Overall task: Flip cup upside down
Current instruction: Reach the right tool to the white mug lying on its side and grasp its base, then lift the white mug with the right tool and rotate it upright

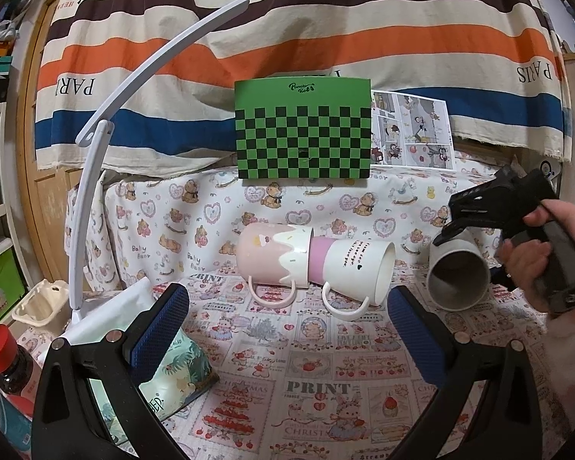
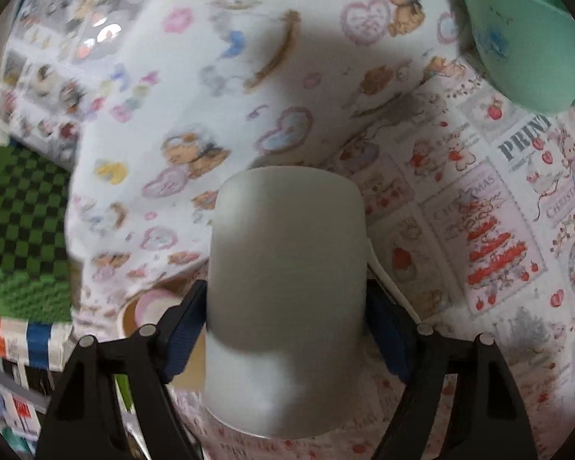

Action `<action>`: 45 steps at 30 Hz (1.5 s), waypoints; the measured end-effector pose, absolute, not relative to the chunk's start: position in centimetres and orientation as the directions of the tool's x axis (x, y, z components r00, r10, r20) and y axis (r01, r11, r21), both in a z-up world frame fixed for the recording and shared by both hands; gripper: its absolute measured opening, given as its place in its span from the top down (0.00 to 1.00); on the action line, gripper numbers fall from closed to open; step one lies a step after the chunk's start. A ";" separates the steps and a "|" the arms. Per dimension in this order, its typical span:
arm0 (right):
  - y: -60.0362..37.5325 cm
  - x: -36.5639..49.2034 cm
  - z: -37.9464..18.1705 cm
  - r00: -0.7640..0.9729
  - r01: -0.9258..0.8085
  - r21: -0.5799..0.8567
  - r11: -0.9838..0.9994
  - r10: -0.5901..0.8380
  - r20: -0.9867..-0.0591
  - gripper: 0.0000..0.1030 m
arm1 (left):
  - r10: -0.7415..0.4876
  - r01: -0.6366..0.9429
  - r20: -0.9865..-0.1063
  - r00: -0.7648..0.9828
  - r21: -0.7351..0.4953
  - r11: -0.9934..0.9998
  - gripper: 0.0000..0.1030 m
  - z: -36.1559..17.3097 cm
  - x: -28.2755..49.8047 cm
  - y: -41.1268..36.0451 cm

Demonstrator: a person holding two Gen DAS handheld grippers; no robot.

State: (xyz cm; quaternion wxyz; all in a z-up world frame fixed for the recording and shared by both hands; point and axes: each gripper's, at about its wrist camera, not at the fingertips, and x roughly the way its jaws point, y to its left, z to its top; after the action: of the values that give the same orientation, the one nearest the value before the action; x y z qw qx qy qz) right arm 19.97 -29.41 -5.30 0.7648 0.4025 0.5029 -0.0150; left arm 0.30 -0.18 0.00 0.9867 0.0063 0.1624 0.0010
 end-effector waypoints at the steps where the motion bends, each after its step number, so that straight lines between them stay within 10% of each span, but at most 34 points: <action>1: -29.2 19.6 -4.7 0.494 0.411 0.602 0.685 0.387 -0.778 0.24 | 0.004 0.000 -0.321 0.947 0.012 1.000 0.00 0.0 0.3 -0.2; 33: -18.6 11.3 -5.1 0.340 0.029 0.492 0.870 0.454 -0.823 0.24 | 0.013 -0.011 -0.321 0.947 0.008 1.000 0.00 0.1 0.2 0.0; 45: -22.1 7.3 -0.5 0.665 -0.131 0.254 0.958 0.275 -0.694 0.00 | 0.013 -0.010 -0.314 0.949 0.012 1.000 0.00 0.0 0.2 0.0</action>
State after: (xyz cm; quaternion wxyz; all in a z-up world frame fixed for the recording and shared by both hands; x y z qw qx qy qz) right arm 7.32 -22.11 -0.51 0.9079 0.0912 0.3935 0.1119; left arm 0.22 -0.05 0.05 0.9873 0.0051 0.1590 0.0058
